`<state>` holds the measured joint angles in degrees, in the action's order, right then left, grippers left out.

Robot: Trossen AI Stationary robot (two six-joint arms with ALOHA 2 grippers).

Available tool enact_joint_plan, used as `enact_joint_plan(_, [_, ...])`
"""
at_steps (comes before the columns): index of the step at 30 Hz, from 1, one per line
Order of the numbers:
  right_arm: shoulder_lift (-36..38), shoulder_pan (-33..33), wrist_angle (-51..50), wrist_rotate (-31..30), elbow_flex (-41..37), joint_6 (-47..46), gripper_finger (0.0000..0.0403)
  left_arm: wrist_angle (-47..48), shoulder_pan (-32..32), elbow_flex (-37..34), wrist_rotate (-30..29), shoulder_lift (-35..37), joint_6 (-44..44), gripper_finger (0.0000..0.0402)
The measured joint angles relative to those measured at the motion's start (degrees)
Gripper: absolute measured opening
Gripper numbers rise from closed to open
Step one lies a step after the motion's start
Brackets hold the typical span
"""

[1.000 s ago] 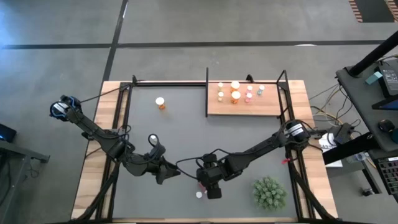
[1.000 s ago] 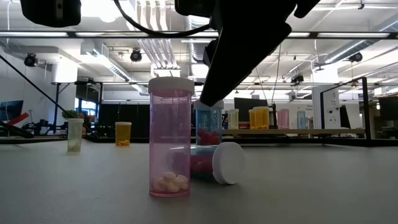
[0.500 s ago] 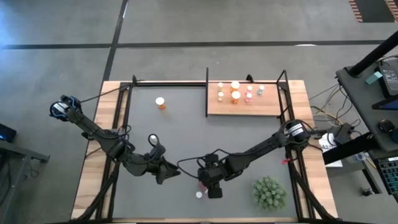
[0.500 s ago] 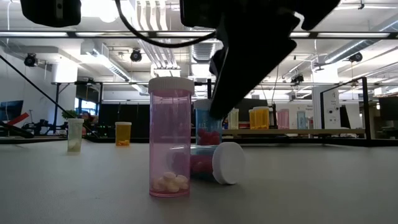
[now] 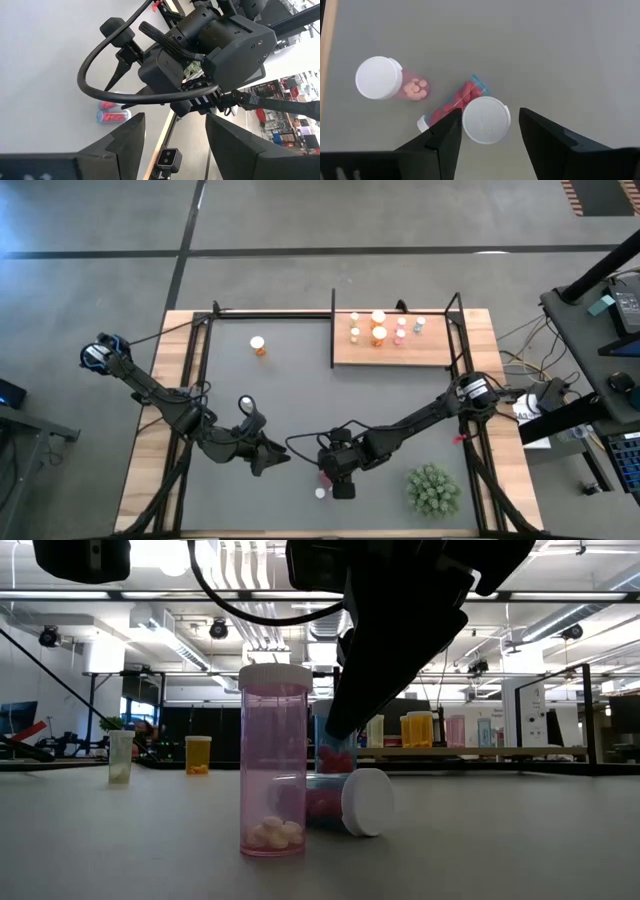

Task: Pick and place medicine bottles onto shelf by color
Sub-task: Put the top blue medicine bottle on the shelf aligned with the other blue medicine bottle

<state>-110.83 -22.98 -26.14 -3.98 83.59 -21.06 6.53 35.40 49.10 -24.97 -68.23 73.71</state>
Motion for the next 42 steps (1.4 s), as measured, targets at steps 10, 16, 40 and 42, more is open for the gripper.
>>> enact_joint_plan(10, [0.0, 0.0, 0.1, 0.0, 0.0, 0.0, 0.0138, 0.0, 0.0, 0.0, 0.0, 0.0, -0.5, 0.0193])
enact_joint_plan(16, [0.0, 0.0, -0.2, 0.0, 0.0, 0.0, 0.0111, 0.0, 0.0, 0.0, 0.0, 0.0, -0.5, 0.0193])
enact_joint_plan(40, [20.7, 4.9, -18.6, -7.2, -12.0, 6.1, 0.0119, 0.0, -0.2, 0.0, -10.7, 0.0, 1.0, 0.0192])
enact_joint_plan(42, [24.2, 5.9, -18.3, -7.7, -15.4, 4.6, 0.0119, -0.1, -0.3, 0.0, -12.9, 0.0, 1.0, 0.0193])
